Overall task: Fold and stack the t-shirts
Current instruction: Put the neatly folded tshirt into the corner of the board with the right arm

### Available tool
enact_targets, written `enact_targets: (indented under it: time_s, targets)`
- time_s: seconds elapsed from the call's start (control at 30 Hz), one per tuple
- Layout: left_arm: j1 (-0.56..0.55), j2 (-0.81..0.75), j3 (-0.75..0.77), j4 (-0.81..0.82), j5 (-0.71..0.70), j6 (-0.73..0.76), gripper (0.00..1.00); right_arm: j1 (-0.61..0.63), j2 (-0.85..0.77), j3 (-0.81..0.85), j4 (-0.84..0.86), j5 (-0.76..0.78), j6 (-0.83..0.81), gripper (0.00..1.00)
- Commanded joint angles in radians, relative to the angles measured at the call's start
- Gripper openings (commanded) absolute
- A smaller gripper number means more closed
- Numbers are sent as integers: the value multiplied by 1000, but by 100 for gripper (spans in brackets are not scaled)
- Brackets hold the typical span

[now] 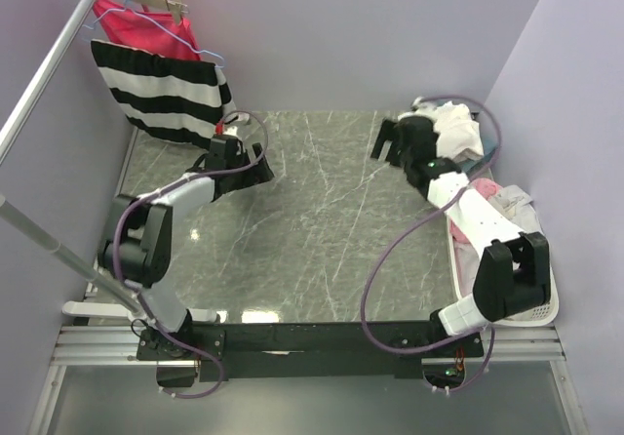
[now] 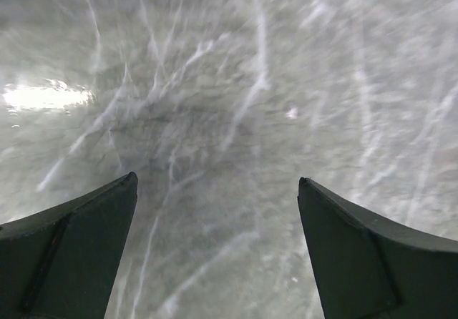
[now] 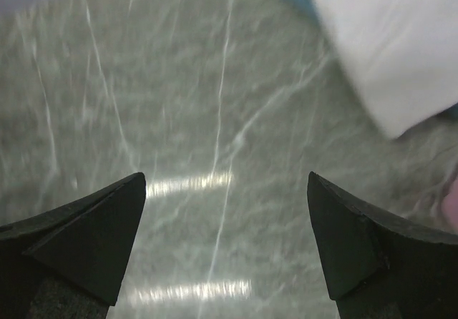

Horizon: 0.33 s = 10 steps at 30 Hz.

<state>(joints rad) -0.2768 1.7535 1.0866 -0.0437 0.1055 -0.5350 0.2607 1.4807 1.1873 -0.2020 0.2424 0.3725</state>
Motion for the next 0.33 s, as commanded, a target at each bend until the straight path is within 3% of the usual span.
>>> enact_targets:
  time_s: [0.0, 0.1, 0.3]
  targets:
    - [-39, -173, -10, 21, -145, 30, 99, 55, -126, -112, 27, -35, -55, 100]
    - [-94, -247, -19, -8, -269, 53, 99, 69, -207, -204, 38, -23, -47, 100]
    - [-142, -390, -106, 10, -282, 63, 100, 74, -407, -400, 62, 63, -38, 100]
